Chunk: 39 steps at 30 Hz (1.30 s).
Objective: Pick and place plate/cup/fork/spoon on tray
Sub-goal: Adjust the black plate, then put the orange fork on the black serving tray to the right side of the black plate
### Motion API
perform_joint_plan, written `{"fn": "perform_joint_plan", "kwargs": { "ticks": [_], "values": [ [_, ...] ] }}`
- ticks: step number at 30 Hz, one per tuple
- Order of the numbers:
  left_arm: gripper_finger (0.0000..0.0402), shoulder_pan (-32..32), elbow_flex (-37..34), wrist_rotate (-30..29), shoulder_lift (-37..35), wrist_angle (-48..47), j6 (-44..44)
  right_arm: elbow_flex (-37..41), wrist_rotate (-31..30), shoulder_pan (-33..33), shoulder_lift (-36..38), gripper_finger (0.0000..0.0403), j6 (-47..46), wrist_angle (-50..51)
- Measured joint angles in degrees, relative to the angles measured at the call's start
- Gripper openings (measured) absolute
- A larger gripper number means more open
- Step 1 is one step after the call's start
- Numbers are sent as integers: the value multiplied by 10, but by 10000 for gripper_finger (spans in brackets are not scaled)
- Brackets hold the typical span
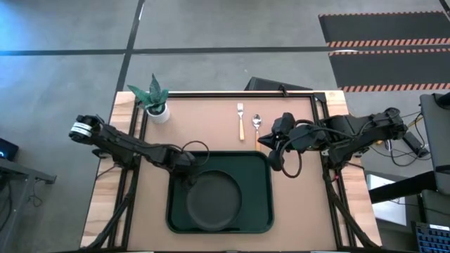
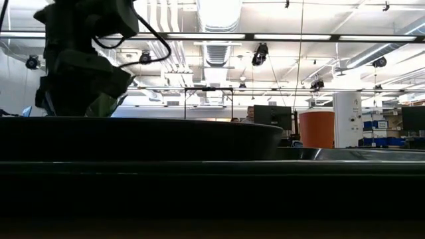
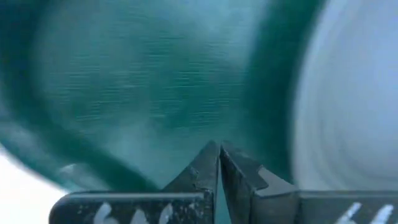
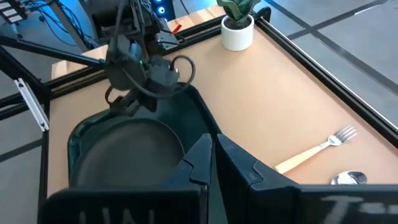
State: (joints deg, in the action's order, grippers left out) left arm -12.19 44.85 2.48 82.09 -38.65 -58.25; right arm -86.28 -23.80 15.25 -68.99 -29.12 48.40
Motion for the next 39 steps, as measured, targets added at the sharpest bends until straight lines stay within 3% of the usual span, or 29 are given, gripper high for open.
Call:
{"fn": "perform_joint_plan", "kwargs": {
  "ticks": [4,11,18,30,39],
  "values": [
    [0,11,11,-74,-40,-50,-28,0,0,0,0,11,-4,25],
    [0,35,26,-231,-138,-47,-44,1,-28,-10,-1,13,-50,144],
    [0,61,26,-351,-225,-35,-21,10,-34,-83,-5,13,-98,284],
    [0,66,22,-388,-251,-18,-10,71,4,-216,-7,13,31,286],
    [0,69,7,-391,-248,-2,5,148,77,-252,-8,13,29,256]
  ]
}}
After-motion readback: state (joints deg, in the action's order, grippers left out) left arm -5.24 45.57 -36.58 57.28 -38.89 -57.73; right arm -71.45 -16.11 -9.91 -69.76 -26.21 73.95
